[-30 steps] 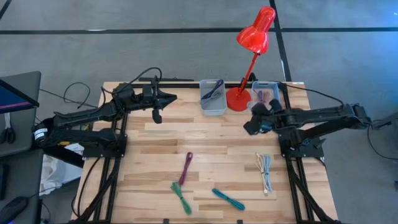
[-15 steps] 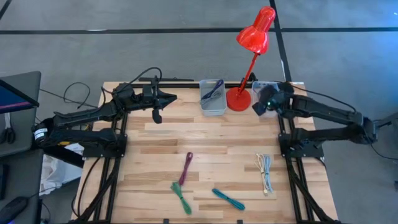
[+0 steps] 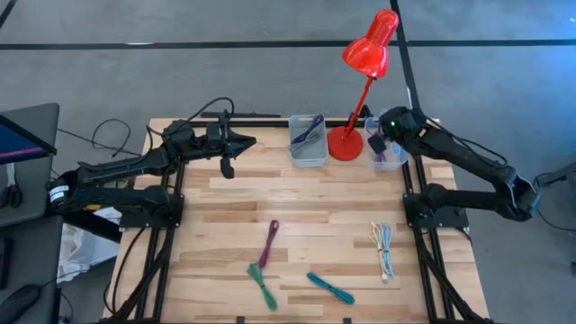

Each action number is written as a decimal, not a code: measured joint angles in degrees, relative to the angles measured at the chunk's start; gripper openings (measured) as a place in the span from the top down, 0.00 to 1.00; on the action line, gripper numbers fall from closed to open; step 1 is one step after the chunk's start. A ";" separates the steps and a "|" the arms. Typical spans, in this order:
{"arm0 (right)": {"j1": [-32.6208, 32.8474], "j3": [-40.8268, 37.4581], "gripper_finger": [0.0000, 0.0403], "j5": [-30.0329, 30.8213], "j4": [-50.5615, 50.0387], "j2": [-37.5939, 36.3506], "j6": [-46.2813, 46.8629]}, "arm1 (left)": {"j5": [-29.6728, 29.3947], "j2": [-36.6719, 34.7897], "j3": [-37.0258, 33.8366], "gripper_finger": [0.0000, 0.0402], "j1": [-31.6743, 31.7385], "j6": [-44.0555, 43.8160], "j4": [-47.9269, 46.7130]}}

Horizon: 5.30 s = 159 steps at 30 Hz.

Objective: Pick & Place USB Port
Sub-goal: Put the left light blue charger cable into the transparent bin, then put the light blue charger cable into the transparent bin

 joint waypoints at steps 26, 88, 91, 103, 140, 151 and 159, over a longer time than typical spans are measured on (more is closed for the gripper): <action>-8.65 -3.51 1.00 -10.61 6.19 10.61 -2.09 | 0.00 0.00 0.00 0.92 0.02 -0.02 0.00; 43.25 2.61 0.97 -32.42 -36.40 0.89 57.10 | -0.02 0.00 0.00 0.92 0.02 1.27 -0.09; 46.29 2.61 0.93 -33.00 -37.80 2.57 59.91 | -0.02 0.00 0.00 0.92 0.02 1.27 -0.13; 55.73 2.61 0.71 -37.77 -39.03 9.80 74.99 | -0.02 -0.01 0.00 0.92 0.02 1.27 -1.17; 63.24 -3.64 0.73 -35.75 -23.05 28.61 75.07 | 0.00 -0.02 0.00 0.92 0.02 1.29 -2.14; 63.24 -3.46 0.88 -36.33 -23.19 31.99 72.69 | 0.00 -0.02 0.00 0.92 0.02 1.27 -2.14; 63.52 -3.53 0.99 -36.11 -24.30 31.39 71.08 | -0.01 -0.01 0.00 0.92 0.02 1.27 -2.14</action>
